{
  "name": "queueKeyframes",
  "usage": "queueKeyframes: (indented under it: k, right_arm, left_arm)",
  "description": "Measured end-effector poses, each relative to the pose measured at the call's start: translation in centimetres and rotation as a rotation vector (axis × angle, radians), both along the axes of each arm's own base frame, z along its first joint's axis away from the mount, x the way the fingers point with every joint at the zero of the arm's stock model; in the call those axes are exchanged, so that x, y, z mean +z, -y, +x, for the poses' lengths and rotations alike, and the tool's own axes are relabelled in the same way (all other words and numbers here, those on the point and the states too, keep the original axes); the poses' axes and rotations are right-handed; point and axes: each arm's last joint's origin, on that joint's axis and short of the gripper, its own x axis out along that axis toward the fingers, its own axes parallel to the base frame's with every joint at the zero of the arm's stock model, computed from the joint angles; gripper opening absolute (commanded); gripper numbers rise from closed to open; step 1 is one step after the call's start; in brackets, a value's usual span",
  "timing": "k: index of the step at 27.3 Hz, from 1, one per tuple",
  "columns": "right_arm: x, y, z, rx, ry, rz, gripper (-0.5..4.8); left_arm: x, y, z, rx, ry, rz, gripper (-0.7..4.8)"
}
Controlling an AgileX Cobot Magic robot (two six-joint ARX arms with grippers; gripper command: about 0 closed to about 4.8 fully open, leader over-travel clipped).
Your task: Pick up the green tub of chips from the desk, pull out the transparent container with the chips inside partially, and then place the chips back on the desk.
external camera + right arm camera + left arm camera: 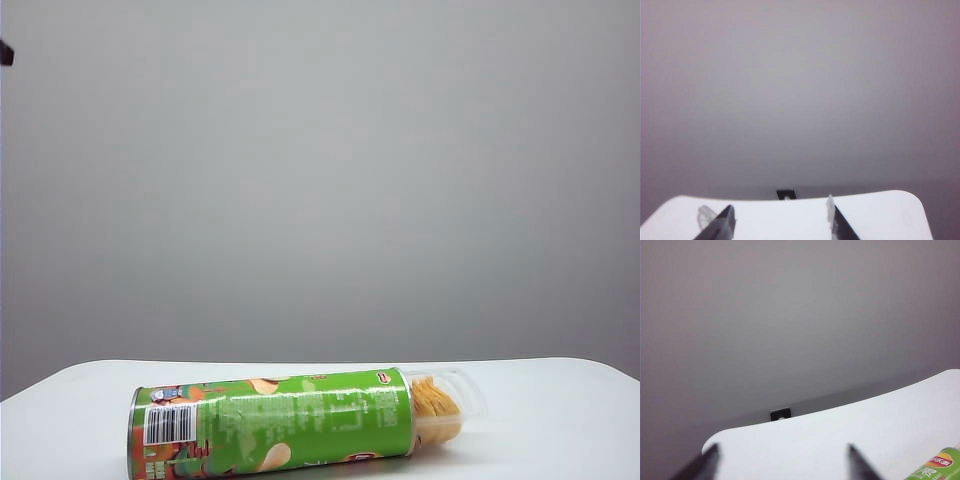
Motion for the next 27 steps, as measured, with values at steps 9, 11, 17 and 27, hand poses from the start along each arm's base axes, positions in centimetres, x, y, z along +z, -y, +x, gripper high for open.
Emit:
queueKeyframes:
  k: [9, 11, 17, 27]
  right_arm:
    - [-1.9, -0.2, 0.9, 0.034, 0.014, 0.055, 2.41]
    - [-2.4, -0.2, 1.1, 0.034, 0.004, 0.054, 2.41]
    - [-4.9, -0.3, 1.9, 0.058, -0.044, 0.045, 2.22]
    - [-6.5, -0.3, 2.4, 0.052, -0.065, 0.045, 1.64]
  left_arm:
    - [-3.7, -0.1, -0.7, -0.039, 0.130, -0.252, 2.73]
    - [-4.4, -0.2, -0.7, -0.038, 0.112, -0.268, 2.71]
    - [-5.0, -0.2, -0.7, -0.038, 0.091, -0.263, 2.32]
    - [-5.8, -0.4, -0.6, 0.004, 0.010, -0.239, 2.03]
